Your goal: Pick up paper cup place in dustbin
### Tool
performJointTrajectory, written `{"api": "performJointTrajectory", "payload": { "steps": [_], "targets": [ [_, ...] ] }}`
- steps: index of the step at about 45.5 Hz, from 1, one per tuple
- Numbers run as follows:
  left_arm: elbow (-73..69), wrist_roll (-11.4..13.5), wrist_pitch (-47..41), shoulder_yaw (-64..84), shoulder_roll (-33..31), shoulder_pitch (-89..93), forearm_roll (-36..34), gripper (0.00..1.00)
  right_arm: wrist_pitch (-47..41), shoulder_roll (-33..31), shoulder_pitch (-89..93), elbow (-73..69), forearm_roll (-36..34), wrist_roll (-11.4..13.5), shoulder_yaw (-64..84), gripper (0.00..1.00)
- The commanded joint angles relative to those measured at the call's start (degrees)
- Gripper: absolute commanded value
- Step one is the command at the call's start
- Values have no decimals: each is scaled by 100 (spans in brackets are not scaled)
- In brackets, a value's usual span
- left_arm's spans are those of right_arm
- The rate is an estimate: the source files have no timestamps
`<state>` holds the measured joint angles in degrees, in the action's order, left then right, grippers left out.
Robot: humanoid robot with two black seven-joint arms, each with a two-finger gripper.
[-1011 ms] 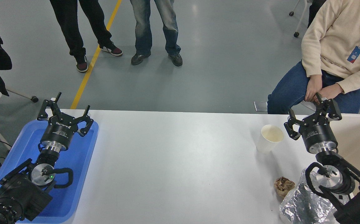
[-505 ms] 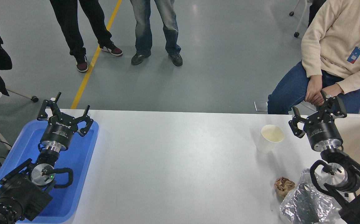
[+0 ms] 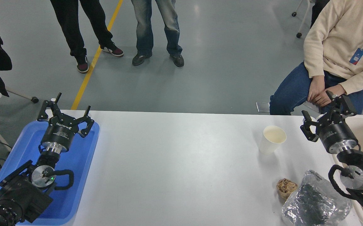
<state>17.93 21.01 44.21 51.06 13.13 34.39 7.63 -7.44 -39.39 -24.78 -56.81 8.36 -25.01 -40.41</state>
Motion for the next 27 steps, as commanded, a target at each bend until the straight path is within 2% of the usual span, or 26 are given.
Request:
{"api": "performJointTrajectory", "payload": {
  "steps": [1,9,15,27],
  "targets": [
    [0,-18,0,0,-3,6,1,100,-363,-1061,-1106,-111,8,-12,2412,100],
    [0,-27,0,0,-3,15,-7,100,-592,-1422,-2626,-119,-1,-12,4732,100],
    [0,-27,0,0,-3,15,-7,100,-697,-1405,-3716,-137,-10,-12,6280,100],
    [0,-27,0,0,-12,15,-7,100,-1576,-1177,-5483,-260,8,5,8723,100]
  ]
}}
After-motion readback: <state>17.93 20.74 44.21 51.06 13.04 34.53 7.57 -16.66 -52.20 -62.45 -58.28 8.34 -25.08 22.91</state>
